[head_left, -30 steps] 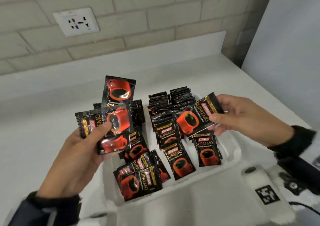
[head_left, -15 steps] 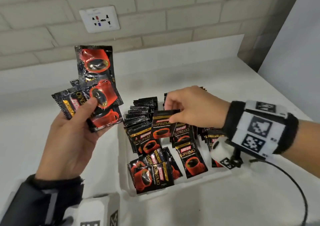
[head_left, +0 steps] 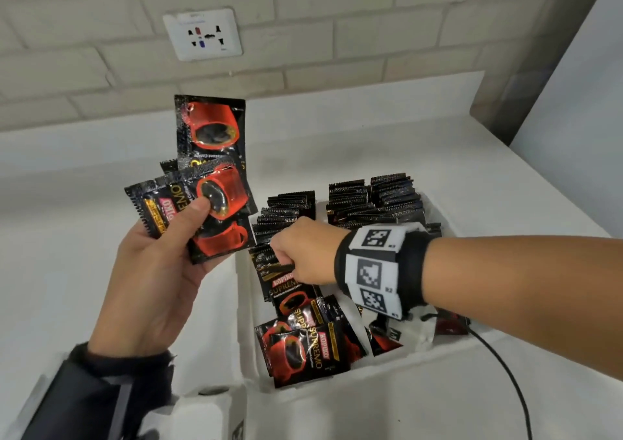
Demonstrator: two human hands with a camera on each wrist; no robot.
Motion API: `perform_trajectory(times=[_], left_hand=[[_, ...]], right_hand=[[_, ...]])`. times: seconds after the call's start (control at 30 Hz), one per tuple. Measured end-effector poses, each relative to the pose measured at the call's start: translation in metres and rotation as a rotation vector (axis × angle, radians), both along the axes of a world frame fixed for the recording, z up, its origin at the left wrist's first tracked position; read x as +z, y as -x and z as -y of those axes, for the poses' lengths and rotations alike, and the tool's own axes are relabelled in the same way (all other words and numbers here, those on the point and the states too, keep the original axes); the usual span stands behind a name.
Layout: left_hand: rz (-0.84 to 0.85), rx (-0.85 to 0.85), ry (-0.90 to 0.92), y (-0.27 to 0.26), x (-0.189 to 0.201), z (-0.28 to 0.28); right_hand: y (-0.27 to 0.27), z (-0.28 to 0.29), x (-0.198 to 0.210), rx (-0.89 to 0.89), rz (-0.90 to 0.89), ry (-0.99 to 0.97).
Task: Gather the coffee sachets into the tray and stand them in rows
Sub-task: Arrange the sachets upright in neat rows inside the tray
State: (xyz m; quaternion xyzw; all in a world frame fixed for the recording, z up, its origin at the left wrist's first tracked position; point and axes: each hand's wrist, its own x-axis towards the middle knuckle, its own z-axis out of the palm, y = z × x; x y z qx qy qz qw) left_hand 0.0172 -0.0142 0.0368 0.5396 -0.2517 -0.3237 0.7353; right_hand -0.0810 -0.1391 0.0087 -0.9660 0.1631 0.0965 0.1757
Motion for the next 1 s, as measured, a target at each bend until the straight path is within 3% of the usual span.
perform_trajectory(times=[0.2,0.33,0.43,0.5,0.6,0.7,0.8,0.87,1.0], left_hand=[[-0.041,-0.039,-0.037,0.002,-0.008,0.007],[-0.073,-0.073,-0.066,0.013,-0.009,0.013],[-0.094,-0.115,-0.075,0.025,-0.009,0.020],[-0.071,-0.173,-0.097,0.035,-0.009,0.026],[-0.014,-0.230,-0.141,0.051,-0.008,0.033],[0.004,-0.217,-0.170,0.059,-0.008,0.037],[-0.008,-0.210,-0.210,0.057,-0.009,0.038],[0.028,-0.221,-0.235,0.055,-0.010,0.039],[0.049,-0.217,-0.248,0.051,-0.007,0.044]], right_hand=[[0.010,0.010,0.010,-0.049,0.086,-0.056],[0.033,0.032,0.049,-0.255,0.305,-0.131],[0.050,0.044,0.067,-0.484,0.531,-0.532],[0.060,0.044,0.069,-0.556,0.581,-0.796],[0.068,0.041,0.062,-0.582,0.634,-0.858],[0.077,0.049,0.061,-0.730,0.908,-0.874],[0.095,0.061,0.068,-0.878,1.248,-1.065],[0.107,0.061,0.069,-0.846,1.220,-1.113],[0.121,0.052,0.061,-0.755,0.947,-1.137]])
